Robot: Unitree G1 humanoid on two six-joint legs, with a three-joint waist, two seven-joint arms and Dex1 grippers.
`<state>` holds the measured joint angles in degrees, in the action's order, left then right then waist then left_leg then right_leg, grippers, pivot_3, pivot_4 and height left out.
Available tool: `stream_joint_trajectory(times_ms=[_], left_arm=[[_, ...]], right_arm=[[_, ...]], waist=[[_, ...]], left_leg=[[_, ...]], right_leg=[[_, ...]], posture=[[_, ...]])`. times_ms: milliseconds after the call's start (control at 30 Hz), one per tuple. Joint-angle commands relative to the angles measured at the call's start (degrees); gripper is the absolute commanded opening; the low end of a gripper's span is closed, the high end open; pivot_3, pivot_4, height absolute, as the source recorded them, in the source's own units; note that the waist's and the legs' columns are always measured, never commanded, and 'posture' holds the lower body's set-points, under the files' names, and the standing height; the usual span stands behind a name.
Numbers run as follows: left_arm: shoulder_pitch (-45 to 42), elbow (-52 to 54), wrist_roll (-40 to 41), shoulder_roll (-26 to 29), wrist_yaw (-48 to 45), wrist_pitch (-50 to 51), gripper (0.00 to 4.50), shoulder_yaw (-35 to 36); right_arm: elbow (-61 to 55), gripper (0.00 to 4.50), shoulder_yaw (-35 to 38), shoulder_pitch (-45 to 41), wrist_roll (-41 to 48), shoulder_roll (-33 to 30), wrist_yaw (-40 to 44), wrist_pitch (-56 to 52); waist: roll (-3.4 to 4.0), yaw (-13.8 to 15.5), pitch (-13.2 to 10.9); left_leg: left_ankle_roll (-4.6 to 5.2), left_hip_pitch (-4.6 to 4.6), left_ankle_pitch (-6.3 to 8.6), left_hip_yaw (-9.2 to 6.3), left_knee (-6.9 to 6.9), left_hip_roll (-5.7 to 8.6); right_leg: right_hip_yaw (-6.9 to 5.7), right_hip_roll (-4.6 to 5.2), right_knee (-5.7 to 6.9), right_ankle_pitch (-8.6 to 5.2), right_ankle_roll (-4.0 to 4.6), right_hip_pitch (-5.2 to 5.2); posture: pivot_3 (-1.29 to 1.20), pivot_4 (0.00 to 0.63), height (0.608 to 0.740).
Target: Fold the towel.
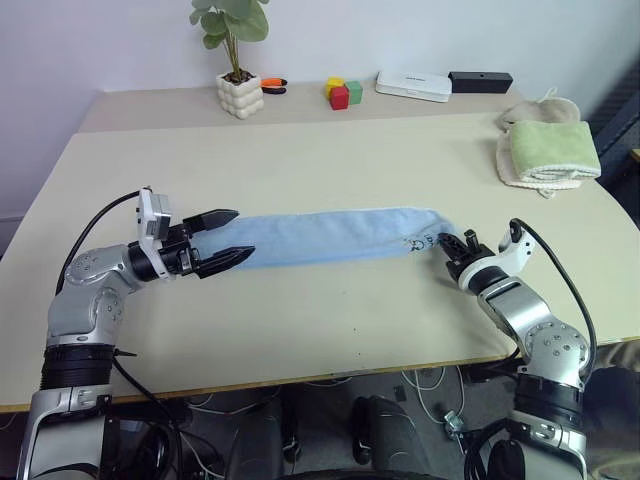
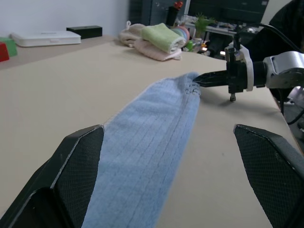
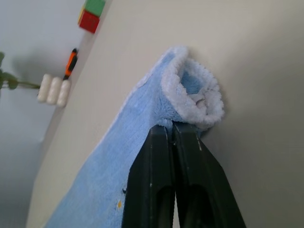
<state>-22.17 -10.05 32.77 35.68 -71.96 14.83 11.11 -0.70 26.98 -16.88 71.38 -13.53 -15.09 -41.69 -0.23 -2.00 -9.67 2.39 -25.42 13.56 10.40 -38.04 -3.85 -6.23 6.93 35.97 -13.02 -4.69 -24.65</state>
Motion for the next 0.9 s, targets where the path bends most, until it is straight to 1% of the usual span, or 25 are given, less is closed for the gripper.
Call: stream_joint_trajectory(times_ms=[33, 100, 167, 233, 300, 433, 500, 600, 700, 900], left_arm=[[-0.34, 1.23, 0.85, 0.49, 0.52, -0.59, 4.5, 1.56], [-0.52, 0.91, 0.77, 0.42, 0.66, -0.95, 4.5, 1.58], [-0.7, 0.6, 0.74, 0.42, 0.77, -1.22, 4.5, 1.58], [-1.02, 0.0, 0.64, 0.49, 0.71, -1.56, 4.5, 1.67], [-1.4, -0.72, 0.44, 0.66, 0.57, -1.91, 4.5, 1.73], [-2.3, -2.12, 0.09, 0.93, 0.26, -2.64, 4.5, 1.73], [-2.72, -2.53, 0.09, 1.13, 0.13, -2.79, 4.5, 1.71], [-3.01, -2.7, 0.2, 1.31, 0.19, -2.88, 4.5, 1.87], [-2.5, -1.86, 0.4, 1.38, 0.55, -2.65, 4.5, 2.08], [-0.4, 0.74, 0.69, 1.09, 1.83, -2.23, 4.5, 2.52]], right_arm=[[-0.83, 0.05, 1.36, 0.9, -2.88, -2.59, 0.4, 0.45], [-2.93, 0.05, 0.21, 1.99, -5.2, -4.81, 2.15, -0.45], [-4.64, 0.05, 0.64, 2.49, -5.72, -6.08, 2.23, -0.73], [-7.33, 0.05, -1.0, 3.08, -9.48, -9.03, 4.03, -0.62], [-9.71, 0.05, -2.75, 2.71, -11.26, -10.64, 5.95, -0.99], [-15.28, 0.05, -11.71, 0.85, -18.79, -15.84, 14.76, -0.95], [-18.02, 0.05, -18.66, -0.09, -26.21, -19.96, 21.34, 2.0], [-20.89, 0.05, -25.84, -0.78, -32.31, -22.44, 28.38, 4.55], [-21.52, 0.05, -31.59, -2.26, -37.48, -22.95, 32.98, 5.79], [-16.98, 0.05, -38.26, -8.29, -43.41, -17.57, 38.78, 7.53]], waist=[[0.0, 0.16, 0.0], [0.02, 0.54, -0.01], [0.03, 0.89, -0.02], [0.09, 0.95, -0.06], [0.14, 0.93, -0.09], [0.15, 0.76, -0.1], [0.18, 0.83, -0.12], [0.15, 1.03, -0.12], [0.11, 1.13, -0.14], [0.1, 1.02, -0.15]], left_leg=[[0.01, 0.0, 0.01, 0.0, 0.0, 0.0], [0.02, -0.03, 0.01, 0.02, 0.0, 0.0], [0.04, -0.03, 0.02, 0.06, 0.01, 0.0], [0.03, -0.04, 0.02, 0.06, 0.01, 0.0], [0.03, -0.05, 0.02, 0.09, 0.01, 0.0], [0.03, -0.07, 0.02, 0.12, 0.05, -0.02], [0.05, -0.09, 0.01, 0.14, 0.07, -0.03], [0.06, -0.17, 0.0, 0.14, 0.08, -0.03], [0.06, -0.2, 0.0, 0.14, 0.07, -0.02], [0.06, -0.25, 0.0, 0.14, 0.02, -0.02]], right_leg=[[0.0, 0.0, 0.0, 0.0, 0.0, 0.0], [0.0, 0.02, -0.02, 0.0, 0.0, -0.02], [0.0, 0.03, -0.02, 0.0, 0.0, -0.06], [0.01, 0.03, 0.0, 0.0, 0.0, -0.09], [0.02, 0.04, 0.01, -0.01, 0.01, -0.12], [0.05, 0.04, 0.01, -0.01, 0.01, -0.21], [0.04, 0.04, 0.02, -0.01, 0.01, -0.26], [0.04, 0.04, 0.0, -0.02, 0.01, -0.33], [0.04, 0.04, 0.0, -0.02, 0.01, -0.34], [0.04, 0.06, 0.02, -0.01, 0.02, -0.41]], posture=[[0.0, 0.15, 0.74], [0.0, 0.15, 0.74], [0.0, 0.15, 0.74], [0.0, 0.15, 0.74], [0.0, 0.15, 0.74], [0.0, 0.15, 0.74], [0.0, 0.15, 0.74], [0.0, 0.15, 0.74], [0.0, 0.15, 0.74], [0.0, 0.15, 0.74]])
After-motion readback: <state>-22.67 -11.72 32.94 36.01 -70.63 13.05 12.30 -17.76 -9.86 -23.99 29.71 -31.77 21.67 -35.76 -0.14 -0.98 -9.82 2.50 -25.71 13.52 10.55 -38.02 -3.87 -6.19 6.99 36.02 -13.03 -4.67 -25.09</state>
